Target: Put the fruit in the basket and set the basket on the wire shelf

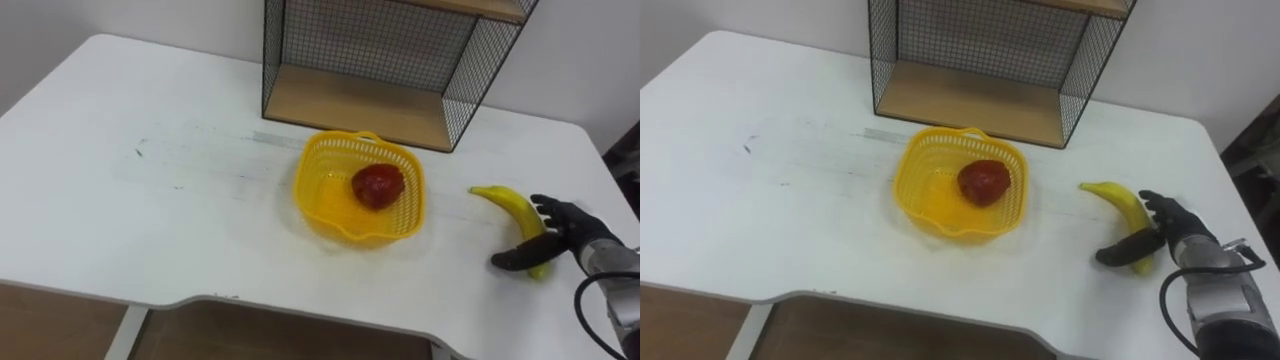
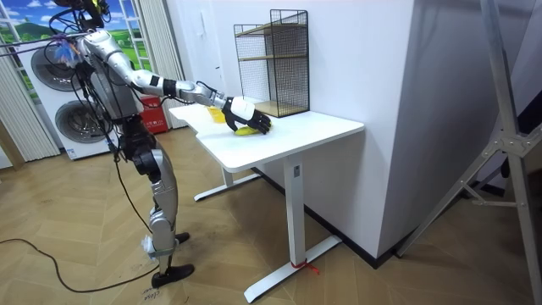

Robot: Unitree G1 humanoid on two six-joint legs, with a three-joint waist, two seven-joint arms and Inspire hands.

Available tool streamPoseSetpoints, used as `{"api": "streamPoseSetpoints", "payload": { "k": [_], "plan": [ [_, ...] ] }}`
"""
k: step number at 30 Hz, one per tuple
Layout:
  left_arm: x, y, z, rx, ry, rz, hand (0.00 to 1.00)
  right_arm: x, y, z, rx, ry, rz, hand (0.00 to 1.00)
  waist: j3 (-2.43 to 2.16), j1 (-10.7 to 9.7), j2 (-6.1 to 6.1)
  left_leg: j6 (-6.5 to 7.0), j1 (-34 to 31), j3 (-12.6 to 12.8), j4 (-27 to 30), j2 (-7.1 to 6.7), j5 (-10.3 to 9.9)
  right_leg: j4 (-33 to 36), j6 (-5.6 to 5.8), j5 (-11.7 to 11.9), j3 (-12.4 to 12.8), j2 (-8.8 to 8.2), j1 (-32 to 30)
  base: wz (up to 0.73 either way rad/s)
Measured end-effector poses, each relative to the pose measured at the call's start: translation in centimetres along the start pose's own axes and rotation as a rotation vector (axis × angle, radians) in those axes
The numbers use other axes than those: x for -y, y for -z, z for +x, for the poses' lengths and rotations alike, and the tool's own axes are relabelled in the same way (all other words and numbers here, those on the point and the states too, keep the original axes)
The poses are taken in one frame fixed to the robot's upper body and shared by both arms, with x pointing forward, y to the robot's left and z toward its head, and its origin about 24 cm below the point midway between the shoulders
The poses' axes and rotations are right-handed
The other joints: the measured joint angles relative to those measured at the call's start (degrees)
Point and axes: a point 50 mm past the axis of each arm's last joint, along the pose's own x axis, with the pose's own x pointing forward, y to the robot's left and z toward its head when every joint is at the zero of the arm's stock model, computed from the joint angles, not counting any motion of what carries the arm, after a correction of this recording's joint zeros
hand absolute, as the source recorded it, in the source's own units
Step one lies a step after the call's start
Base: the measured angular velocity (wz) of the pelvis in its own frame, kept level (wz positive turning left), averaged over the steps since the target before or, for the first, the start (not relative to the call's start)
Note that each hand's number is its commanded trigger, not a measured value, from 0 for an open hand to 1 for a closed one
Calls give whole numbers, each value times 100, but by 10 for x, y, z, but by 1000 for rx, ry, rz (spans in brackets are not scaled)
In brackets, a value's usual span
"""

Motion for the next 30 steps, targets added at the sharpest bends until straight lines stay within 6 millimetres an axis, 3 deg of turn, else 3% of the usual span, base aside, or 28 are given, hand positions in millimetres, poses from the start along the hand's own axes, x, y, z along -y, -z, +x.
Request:
{"api": "streamPoseSetpoints", "payload": {
  "k": [11,12,13,14,15,23,30],
  "plan": [
    [-1,-3,0,5,-4,-15,0,1,2,2,-22,27,9,0,0,8,13,0,-3,-29,12,-2,0,4,-1,1,-25,1,11,0],
    [-1,-4,0,6,-4,-15,0,1,2,2,-23,27,9,15,1,-1,14,0,-5,-39,16,-3,0,3,-1,1,-36,1,16,7],
    [-1,-5,0,8,-4,-15,0,1,2,2,-25,27,10,62,4,-10,21,-1,-6,-53,25,-4,-1,-2,-1,1,-56,2,32,8],
    [-1,-7,0,11,-5,-15,0,1,2,2,-26,26,11,95,6,-11,31,-3,-5,-67,37,-4,-2,-6,-1,1,-70,6,47,7],
    [-1,-7,0,13,-5,-14,0,1,2,2,-28,26,11,100,5,-11,37,-3,-6,-74,45,-4,-3,-7,-2,1,-76,7,52,5],
    [0,-10,0,18,-1,1,0,6,7,3,-61,112,-57,100,-32,-4,127,-3,10,-98,86,-2,-3,-79,-11,8,-79,20,111,0],
    [0,-8,1,16,2,4,0,4,14,3,-77,120,-94,100,-29,-10,139,-26,115,-143,69,2,-25,-158,-21,14,-140,38,286,3]
  ]
}}
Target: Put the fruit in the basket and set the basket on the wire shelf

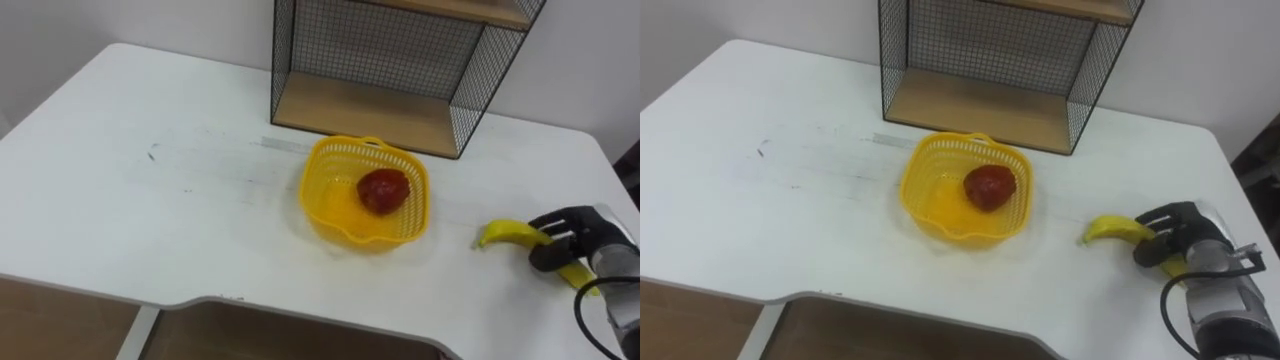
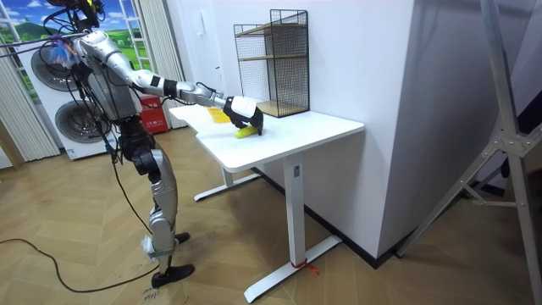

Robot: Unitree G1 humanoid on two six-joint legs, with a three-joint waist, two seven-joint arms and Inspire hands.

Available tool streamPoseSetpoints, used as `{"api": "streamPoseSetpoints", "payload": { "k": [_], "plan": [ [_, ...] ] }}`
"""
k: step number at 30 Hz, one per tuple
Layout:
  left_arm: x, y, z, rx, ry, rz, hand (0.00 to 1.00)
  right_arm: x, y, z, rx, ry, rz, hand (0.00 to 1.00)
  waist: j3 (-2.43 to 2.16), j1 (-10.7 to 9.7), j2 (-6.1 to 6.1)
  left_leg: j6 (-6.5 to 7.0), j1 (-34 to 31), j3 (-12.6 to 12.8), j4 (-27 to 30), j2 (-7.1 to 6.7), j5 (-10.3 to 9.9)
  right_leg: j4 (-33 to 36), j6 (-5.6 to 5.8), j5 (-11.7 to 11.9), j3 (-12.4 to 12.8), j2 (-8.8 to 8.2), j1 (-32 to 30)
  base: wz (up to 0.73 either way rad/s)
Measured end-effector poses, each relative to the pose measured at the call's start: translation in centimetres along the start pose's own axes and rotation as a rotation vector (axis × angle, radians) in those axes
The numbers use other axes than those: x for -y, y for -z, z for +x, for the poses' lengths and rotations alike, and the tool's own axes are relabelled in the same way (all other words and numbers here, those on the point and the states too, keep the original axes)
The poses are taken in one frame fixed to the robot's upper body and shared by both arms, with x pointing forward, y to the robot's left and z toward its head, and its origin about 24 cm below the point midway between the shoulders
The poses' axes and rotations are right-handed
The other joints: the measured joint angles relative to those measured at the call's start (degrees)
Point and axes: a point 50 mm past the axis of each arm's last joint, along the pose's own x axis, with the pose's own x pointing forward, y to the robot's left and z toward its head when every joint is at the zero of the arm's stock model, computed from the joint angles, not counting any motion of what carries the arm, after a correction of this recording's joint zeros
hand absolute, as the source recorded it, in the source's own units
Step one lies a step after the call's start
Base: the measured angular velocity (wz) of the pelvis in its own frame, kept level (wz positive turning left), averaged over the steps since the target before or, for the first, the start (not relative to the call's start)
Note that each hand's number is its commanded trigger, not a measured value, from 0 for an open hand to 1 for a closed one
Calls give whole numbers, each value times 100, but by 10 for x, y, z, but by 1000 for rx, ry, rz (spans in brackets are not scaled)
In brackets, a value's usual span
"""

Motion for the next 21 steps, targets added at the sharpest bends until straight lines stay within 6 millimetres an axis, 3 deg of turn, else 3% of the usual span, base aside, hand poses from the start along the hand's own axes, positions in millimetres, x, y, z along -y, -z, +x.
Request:
{"api": "streamPoseSetpoints", "payload": {
  "k": [21],
  "plan": [
    [3,1,0,-11,8,18,0,-4,8,-2,-14,14,10,100,2,77,8,-14,-68,-116,26,8,-17,78,-12,8,-95,17,-5,2]
  ]
}}
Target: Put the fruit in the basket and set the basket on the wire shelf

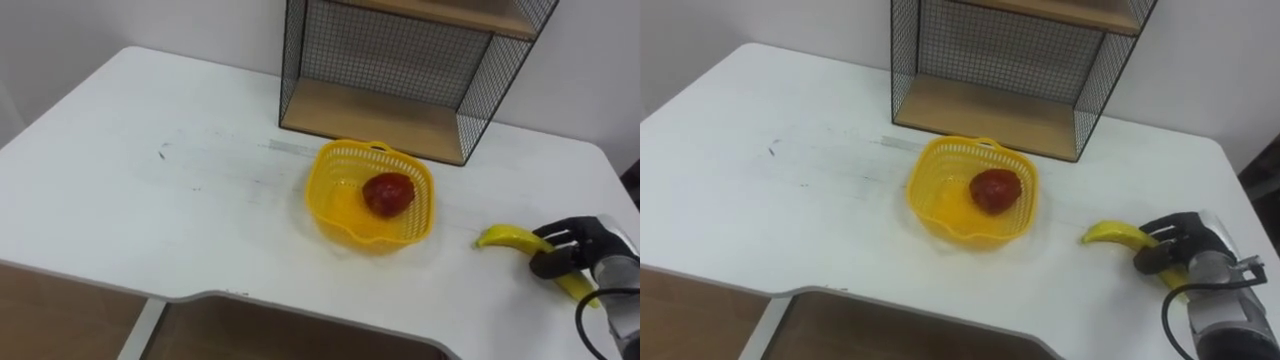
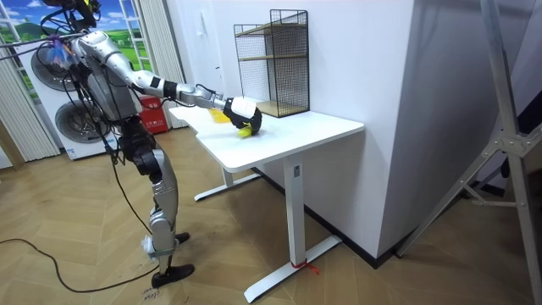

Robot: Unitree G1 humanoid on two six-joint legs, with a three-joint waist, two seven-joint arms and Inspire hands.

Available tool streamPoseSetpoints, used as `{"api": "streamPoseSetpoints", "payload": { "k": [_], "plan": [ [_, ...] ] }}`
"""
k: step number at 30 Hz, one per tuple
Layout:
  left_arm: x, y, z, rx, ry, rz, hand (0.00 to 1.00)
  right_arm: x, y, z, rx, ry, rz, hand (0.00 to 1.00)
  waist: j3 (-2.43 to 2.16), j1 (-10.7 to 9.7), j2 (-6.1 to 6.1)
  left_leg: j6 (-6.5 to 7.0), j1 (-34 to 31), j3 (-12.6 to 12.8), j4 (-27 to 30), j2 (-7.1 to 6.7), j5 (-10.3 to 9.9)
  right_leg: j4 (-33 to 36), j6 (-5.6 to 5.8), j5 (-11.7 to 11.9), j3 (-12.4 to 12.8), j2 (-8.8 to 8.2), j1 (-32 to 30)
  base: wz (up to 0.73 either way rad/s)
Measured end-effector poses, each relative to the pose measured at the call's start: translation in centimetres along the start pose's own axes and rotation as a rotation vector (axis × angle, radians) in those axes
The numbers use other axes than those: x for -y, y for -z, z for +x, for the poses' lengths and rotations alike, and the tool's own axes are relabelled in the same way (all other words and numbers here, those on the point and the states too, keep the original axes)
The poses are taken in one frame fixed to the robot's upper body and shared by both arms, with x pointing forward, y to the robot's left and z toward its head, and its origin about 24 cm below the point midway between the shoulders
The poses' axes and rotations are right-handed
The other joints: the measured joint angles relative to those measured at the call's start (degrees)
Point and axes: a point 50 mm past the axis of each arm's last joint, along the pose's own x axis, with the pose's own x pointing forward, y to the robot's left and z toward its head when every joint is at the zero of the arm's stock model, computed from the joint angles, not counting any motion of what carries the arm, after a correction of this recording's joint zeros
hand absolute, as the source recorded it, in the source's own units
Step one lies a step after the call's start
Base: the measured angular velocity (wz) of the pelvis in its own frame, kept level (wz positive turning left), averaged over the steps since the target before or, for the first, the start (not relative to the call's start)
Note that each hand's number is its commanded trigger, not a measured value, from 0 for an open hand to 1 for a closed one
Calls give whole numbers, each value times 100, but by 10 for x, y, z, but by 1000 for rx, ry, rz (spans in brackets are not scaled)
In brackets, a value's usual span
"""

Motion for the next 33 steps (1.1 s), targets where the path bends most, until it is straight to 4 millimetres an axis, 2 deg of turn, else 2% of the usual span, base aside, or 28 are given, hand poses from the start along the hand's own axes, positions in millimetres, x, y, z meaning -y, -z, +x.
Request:
{"api": "streamPoseSetpoints", "payload": {
  "k": [6,9,12,16,17,20,25,33],
  "plan": [
    [-1,-4,0,10,-2,2,0,5,-13,-1,46,12,17,100,12,-38,29,2,-70,46,0,0,5,-9,-1,0,51,-3,-120,-3],
    [0,-6,0,14,0,8,0,7,-24,-4,90,11,8,100,15,-60,60,7,-94,156,-34,10,6,-1,0,0,192,-4,-226,-22],
    [-1,-10,0,23,0,9,0,4,-46,-9,176,-17,-24,100,2,-78,51,15,-99,216,-74,12,11,28,2,2,328,-3,-322,-21],
    [-4,-17,0,43,0,6,0,-1,-75,-20,307,-64,-33,100,2,-82,58,16,-113,215,-102,15,12,87,4,1,327,-8,-354,-1],
    [-4,-18,0,47,-3,13,0,1,-87,-25,363,-61,-30,100,1,-81,60,16,-104,213,-118,15,13,88,4,1,317,-11,-349,0],
    [-4,-17,0,48,-8,14,0,7,-105,-36,460,-41,-10,100,-2,-69,34,19,4,214,-204,13,15,85,4,1,319,-14,-289,1],
    [-3,-14,0,41,-10,14,0,9,-117,-44,525,-36,-6,100,-4,-36,-2,19,43,214,-222,11,15,86,4,2,315,-19,-258,0],
    [-4,-21,0,70,-14,14,0,12,-141,-63,654,-47,-30,100,7,-52,24,22,-63,221,-195,12,22,102,4,2,330,-14,-358,-2]
  ]
}}
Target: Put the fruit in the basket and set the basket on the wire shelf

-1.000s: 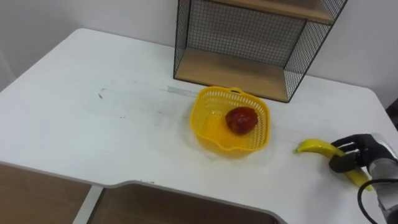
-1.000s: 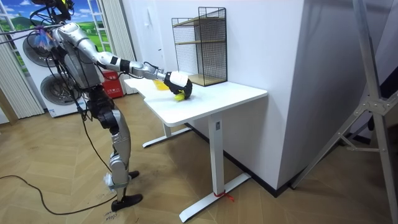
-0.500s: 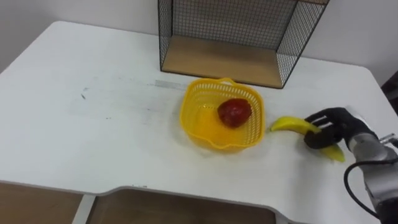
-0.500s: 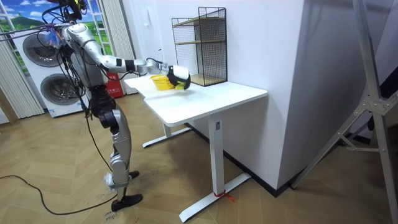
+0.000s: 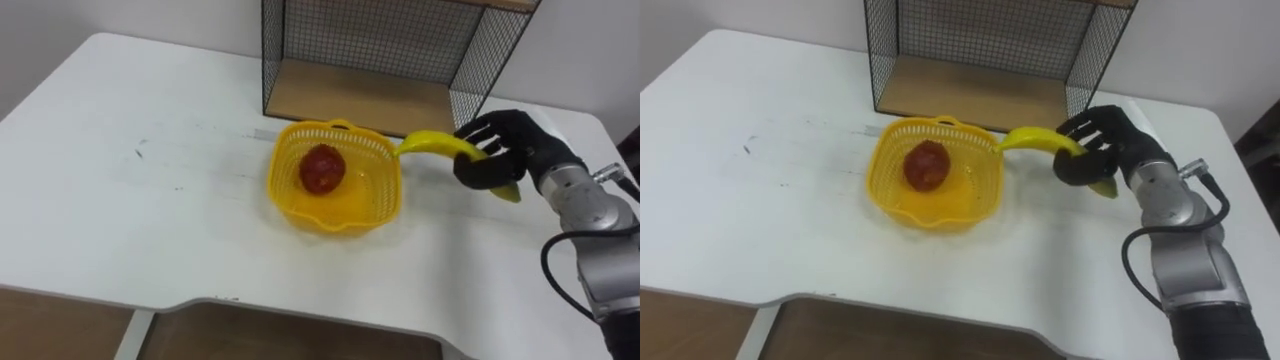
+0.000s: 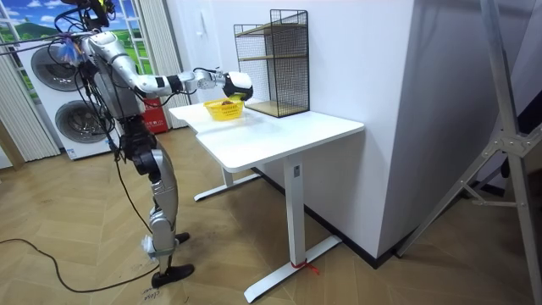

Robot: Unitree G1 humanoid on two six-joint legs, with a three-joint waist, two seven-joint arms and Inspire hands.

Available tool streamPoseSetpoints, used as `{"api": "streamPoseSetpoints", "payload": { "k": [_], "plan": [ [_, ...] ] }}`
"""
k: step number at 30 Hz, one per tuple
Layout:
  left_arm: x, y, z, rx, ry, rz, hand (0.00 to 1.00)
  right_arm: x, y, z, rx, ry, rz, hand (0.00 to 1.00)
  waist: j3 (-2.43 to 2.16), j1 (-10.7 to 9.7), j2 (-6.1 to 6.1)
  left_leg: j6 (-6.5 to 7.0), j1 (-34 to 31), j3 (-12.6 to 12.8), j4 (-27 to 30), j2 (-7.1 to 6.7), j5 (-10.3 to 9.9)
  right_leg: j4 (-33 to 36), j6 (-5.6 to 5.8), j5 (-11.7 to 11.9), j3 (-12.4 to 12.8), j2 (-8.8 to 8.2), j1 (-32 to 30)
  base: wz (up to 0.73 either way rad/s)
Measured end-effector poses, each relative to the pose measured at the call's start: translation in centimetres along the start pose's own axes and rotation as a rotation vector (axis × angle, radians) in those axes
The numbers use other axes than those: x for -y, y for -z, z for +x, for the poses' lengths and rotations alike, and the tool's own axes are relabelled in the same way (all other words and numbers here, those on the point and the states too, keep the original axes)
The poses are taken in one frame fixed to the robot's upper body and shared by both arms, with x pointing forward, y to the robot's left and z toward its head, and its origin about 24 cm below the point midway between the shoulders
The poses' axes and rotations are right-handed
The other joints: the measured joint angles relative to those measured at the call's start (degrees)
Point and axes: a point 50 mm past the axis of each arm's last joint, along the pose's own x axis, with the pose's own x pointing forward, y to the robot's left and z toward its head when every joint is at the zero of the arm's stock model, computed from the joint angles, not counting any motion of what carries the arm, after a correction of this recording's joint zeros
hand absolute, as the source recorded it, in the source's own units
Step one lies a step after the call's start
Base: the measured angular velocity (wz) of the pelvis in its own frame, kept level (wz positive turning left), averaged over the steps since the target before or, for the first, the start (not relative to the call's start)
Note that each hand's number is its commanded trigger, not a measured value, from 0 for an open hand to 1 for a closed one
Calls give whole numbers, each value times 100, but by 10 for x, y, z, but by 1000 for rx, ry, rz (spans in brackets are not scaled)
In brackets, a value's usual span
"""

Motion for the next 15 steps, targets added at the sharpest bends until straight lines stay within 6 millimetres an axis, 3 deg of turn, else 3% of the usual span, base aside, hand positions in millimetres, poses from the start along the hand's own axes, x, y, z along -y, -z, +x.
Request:
{"api": "streamPoseSetpoints", "payload": {
  "k": [8,15],
  "plan": [
    [2,-1,0,-2,4,17,0,-10,-19,0,74,-20,13,100,-8,-6,-6,1,29,-13,11,-1,0,7,0,0,-3,0,39,0],
    [2,-1,0,1,9,-1,0,-17,-22,0,86,-41,24,100,11,-5,-10,2,16,-33,68,-2,0,0,0,0,-19,-1,58,1]
  ]
}}
